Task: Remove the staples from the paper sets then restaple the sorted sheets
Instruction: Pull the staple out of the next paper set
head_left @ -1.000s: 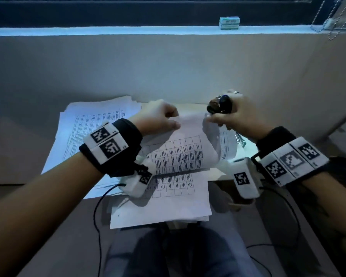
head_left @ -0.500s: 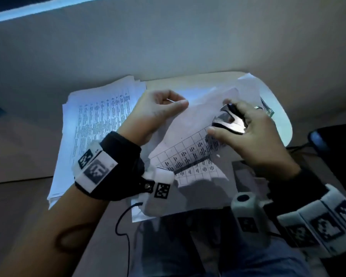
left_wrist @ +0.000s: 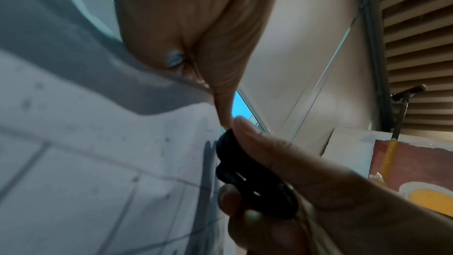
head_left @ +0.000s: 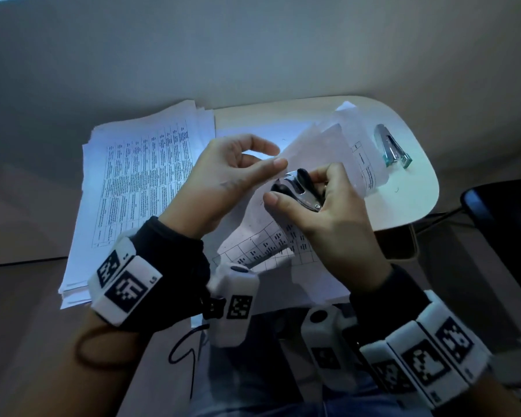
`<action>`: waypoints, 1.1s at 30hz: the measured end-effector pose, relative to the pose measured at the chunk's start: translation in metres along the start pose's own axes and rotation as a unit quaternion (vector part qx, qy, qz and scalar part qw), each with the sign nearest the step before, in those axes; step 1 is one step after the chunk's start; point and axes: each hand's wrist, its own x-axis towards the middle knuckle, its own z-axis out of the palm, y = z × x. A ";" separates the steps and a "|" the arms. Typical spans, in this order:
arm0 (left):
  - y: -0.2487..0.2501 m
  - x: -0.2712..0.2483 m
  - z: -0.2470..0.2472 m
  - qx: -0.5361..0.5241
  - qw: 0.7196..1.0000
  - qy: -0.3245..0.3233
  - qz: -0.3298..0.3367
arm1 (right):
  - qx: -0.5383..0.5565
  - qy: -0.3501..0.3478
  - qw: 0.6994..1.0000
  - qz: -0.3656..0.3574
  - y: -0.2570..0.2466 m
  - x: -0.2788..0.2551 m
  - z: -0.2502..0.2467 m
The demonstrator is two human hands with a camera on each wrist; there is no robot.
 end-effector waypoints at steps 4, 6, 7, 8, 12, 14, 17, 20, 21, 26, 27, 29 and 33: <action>0.002 -0.003 0.000 0.043 0.999 -0.006 0.017 | -0.011 0.032 0.999 -0.010 -0.007 -0.004 0.000; 0.003 -0.004 0.001 0.065 0.998 -0.002 0.022 | -0.040 0.043 0.998 -0.023 -0.010 -0.007 -0.001; 0.003 -0.005 0.002 0.073 0.997 0.001 0.026 | -0.058 0.049 0.997 -0.029 -0.012 -0.009 -0.001; 0.003 -0.005 0.003 0.081 0.996 0.009 0.031 | -0.075 0.051 0.995 -0.035 -0.013 -0.011 0.000; 0.002 -0.011 0.006 0.097 0.993 0.035 0.050 | -0.127 0.026 0.991 -0.041 -0.016 -0.019 0.004; 0.000 -0.013 0.007 0.083 0.994 0.040 0.058 | -0.114 0.015 0.993 -0.034 -0.015 -0.022 0.004; -0.004 -0.016 0.009 0.047 0.996 0.052 0.064 | -0.092 0.005 0.996 -0.020 -0.017 -0.026 0.006; -0.009 -0.018 0.014 -0.005 0.996 0.069 0.059 | -0.087 0.008 0.996 -0.010 -0.014 -0.027 0.008; -0.012 -0.017 0.014 -0.006 0.995 0.075 0.059 | -0.090 0.009 0.996 -0.006 -0.013 -0.026 0.009; -0.018 -0.019 0.015 -0.061 0.994 0.076 0.057 | -0.101 0.017 0.995 0.007 -0.012 -0.025 0.005; -0.018 -0.019 0.016 -0.081 0.992 0.078 0.054 | -0.111 0.022 0.994 0.001 -0.012 -0.025 0.005; -0.018 -0.019 0.017 -0.114 0.989 0.076 0.048 | -0.131 0.033 0.991 -0.016 -0.013 -0.024 0.006; -0.022 -0.016 0.017 -0.144 0.987 0.063 0.034 | -0.175 0.047 0.983 -0.042 -0.012 -0.022 0.007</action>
